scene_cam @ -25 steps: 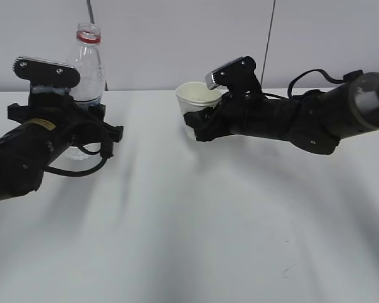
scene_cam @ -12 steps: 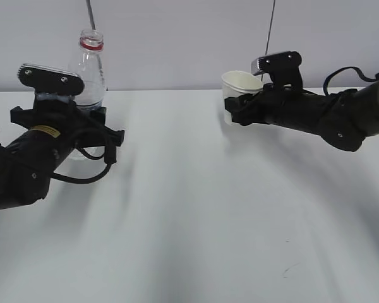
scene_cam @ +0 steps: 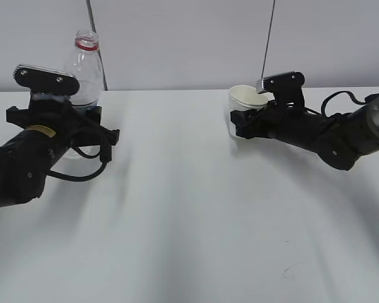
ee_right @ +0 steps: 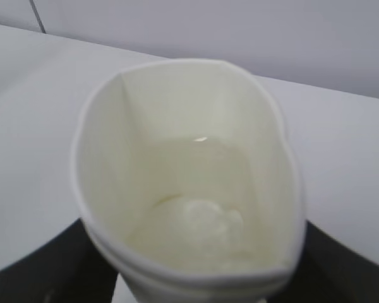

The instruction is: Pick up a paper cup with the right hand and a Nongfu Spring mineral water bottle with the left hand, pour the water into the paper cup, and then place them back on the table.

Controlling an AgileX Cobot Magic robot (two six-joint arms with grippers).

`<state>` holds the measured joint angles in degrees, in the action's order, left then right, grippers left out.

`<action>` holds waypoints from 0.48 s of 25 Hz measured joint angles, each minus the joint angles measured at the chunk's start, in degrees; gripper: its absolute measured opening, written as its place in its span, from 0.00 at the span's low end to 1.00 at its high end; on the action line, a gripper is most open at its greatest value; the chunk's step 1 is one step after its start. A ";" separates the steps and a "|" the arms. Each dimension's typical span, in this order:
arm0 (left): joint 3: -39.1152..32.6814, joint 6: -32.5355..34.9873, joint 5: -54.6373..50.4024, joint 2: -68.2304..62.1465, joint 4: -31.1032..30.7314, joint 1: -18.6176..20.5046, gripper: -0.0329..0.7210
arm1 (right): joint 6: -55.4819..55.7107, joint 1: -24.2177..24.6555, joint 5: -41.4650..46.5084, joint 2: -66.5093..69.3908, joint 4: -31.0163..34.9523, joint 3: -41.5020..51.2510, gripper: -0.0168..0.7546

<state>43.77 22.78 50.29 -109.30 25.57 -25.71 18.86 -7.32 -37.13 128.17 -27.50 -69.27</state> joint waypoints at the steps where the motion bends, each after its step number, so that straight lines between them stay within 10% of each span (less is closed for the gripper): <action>1: 0.00 -0.26 0.06 -0.05 -0.39 0.49 0.53 | -0.75 0.00 -0.49 0.41 0.75 0.00 0.61; 12: 0.19 -3.64 1.75 -3.31 -5.67 4.97 0.53 | -2.86 0.00 -6.24 3.32 3.34 0.00 0.61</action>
<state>43.96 19.15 52.04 -112.61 19.89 -20.74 16.00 -7.32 -43.37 131.49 -24.16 -69.27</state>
